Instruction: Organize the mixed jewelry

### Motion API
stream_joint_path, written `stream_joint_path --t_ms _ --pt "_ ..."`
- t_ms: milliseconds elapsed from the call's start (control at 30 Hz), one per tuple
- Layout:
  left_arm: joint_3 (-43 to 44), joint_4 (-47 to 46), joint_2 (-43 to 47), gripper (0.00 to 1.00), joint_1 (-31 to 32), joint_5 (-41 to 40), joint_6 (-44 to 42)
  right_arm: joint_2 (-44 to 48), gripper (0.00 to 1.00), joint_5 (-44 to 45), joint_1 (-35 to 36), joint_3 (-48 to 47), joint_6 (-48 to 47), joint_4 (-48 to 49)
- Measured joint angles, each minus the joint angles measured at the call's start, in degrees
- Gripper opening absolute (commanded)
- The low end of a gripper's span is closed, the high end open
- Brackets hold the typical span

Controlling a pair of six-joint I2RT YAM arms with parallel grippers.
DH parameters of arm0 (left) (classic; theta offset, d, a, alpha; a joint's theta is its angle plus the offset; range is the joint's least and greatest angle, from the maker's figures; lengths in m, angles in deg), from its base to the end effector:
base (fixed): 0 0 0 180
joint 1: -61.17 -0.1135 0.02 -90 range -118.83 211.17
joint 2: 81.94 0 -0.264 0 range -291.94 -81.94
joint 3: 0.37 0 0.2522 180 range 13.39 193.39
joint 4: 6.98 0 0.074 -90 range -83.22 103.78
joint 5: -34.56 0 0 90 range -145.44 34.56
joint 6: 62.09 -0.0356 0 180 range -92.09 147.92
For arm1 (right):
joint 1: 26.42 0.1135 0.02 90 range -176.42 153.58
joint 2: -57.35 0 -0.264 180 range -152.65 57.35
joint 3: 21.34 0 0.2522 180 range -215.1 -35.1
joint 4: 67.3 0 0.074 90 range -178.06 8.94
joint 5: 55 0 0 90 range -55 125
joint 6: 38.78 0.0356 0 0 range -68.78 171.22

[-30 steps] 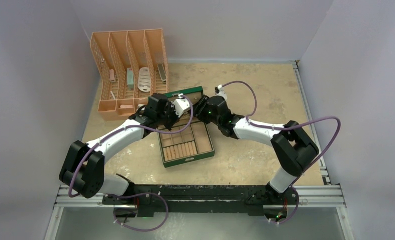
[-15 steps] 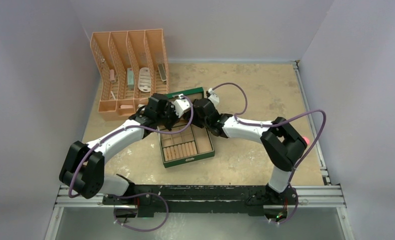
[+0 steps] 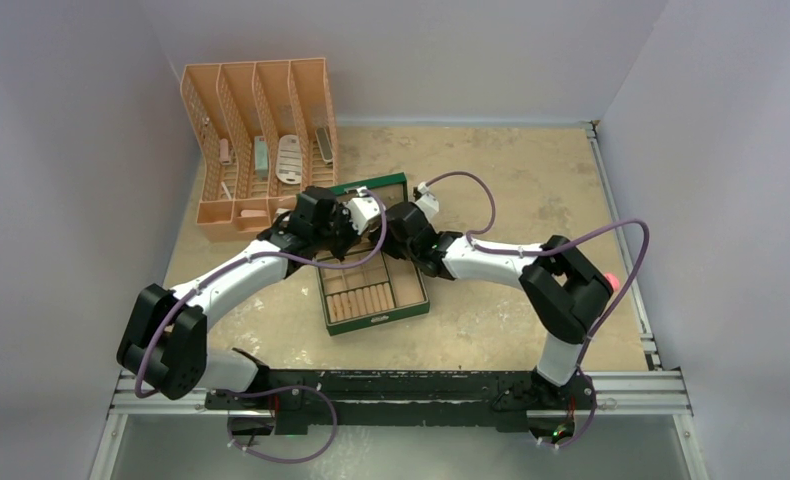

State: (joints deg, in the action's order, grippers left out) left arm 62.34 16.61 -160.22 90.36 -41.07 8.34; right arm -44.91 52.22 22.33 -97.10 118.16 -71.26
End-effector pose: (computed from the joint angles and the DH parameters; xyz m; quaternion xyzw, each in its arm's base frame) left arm 0.2519 -0.1508 0.2358 0.4188 0.7940 -0.1483 0.4149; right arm 0.2683 0.2899 0.2042 0.2091 0.8357 0.3465 0.3713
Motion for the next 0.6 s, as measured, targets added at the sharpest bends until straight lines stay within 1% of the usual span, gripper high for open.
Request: stream_joint_path --t_ms 167,233,367,600 --pt "0.02 -0.28 0.00 0.00 0.15 -0.22 0.68 0.35 0.22 -0.15 0.00 0.76 1.01 1.16" --pt "0.11 -0.48 0.00 0.03 0.15 -0.90 1.09 0.57 0.20 -0.17 0.00 1.09 1.18 1.68" --pt "0.20 -2.01 0.00 0.09 0.17 -3.04 2.36 1.97 0.19 -0.33 0.00 3.41 1.60 4.07" --pt "1.27 -5.51 -0.02 0.10 0.20 -8.00 5.60 4.63 0.18 -0.63 0.00 9.31 3.10 9.73"
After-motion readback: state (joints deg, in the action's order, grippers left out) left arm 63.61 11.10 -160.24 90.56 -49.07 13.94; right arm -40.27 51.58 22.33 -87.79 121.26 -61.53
